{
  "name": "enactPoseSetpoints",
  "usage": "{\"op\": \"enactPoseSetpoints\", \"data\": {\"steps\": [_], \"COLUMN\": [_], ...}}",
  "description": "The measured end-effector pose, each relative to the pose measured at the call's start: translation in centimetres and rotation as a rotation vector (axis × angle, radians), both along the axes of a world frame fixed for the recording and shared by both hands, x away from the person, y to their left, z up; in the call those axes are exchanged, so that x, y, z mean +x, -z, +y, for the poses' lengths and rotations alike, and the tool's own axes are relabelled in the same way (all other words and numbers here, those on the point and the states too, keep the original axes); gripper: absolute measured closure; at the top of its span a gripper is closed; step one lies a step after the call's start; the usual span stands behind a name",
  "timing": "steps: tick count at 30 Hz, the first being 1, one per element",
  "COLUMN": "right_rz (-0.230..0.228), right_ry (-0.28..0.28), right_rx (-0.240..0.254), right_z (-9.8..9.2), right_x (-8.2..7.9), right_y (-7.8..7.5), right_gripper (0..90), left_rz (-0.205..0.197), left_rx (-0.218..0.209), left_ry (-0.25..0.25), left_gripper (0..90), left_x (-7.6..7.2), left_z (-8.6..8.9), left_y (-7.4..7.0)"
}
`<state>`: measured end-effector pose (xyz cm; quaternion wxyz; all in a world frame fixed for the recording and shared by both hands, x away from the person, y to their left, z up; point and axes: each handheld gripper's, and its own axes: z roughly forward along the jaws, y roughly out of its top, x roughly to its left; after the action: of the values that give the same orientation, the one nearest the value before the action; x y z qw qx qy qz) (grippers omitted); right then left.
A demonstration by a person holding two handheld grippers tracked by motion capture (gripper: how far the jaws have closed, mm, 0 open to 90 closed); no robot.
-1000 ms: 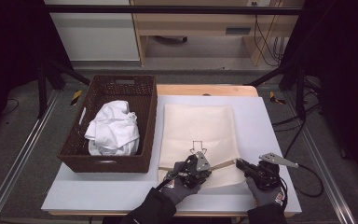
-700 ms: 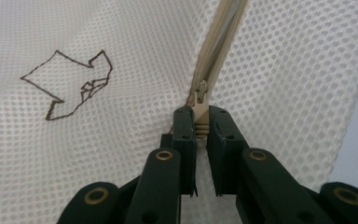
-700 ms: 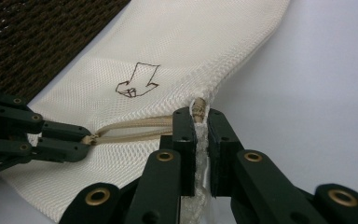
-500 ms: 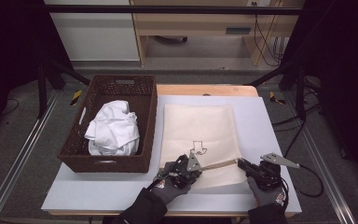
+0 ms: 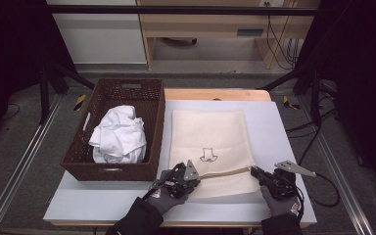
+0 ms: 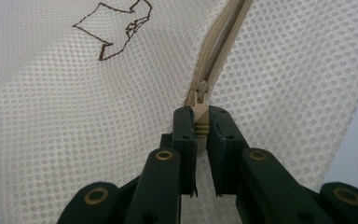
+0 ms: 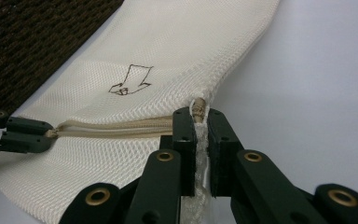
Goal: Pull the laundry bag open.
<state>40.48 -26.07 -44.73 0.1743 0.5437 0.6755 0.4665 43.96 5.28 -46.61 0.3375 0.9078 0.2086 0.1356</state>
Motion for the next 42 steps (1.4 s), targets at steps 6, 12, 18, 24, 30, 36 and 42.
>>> {"op": "enactPoseSetpoints", "data": {"steps": [6,12,18,24,30,36,42], "right_rz": [-0.001,0.004,0.005,0.004,0.01,0.015,0.016], "right_ry": [0.002,0.007,0.007,0.01,0.011,0.012,0.013], "right_rx": [-0.006,-0.007,-0.015,-0.017,-0.019,-0.023,-0.028], "right_z": [0.0,-0.1,-0.1,-0.1,-0.1,-0.1,-0.1], "right_x": [0.0,0.0,0.0,0.0,0.1,0.1,0.1], "right_y": [0.0,0.1,0.1,0.2,0.3,0.4,0.5], "right_gripper": [84.1,84.0,84.0,84.0,84.0,84.0,84.0], "left_rz": [-0.003,0.0,-0.004,-0.007,0.0,0.0,0.001], "left_rx": [0.011,0.015,0.036,0.044,0.027,0.031,0.033], "left_ry": [-0.006,-0.022,-0.026,-0.045,-0.057,-0.075,-0.095], "left_gripper": [81.0,81.0,81.0,81.0,81.0,81.0,81.0], "left_x": [-0.2,-0.2,-0.4,-0.6,-0.8,-1.1,-1.3], "left_z": [0.9,2.1,2.9,4.1,5.3,6.3,7.4], "left_y": [0.0,0.0,-0.1,-0.3,-0.5,-0.4,-0.3]}}
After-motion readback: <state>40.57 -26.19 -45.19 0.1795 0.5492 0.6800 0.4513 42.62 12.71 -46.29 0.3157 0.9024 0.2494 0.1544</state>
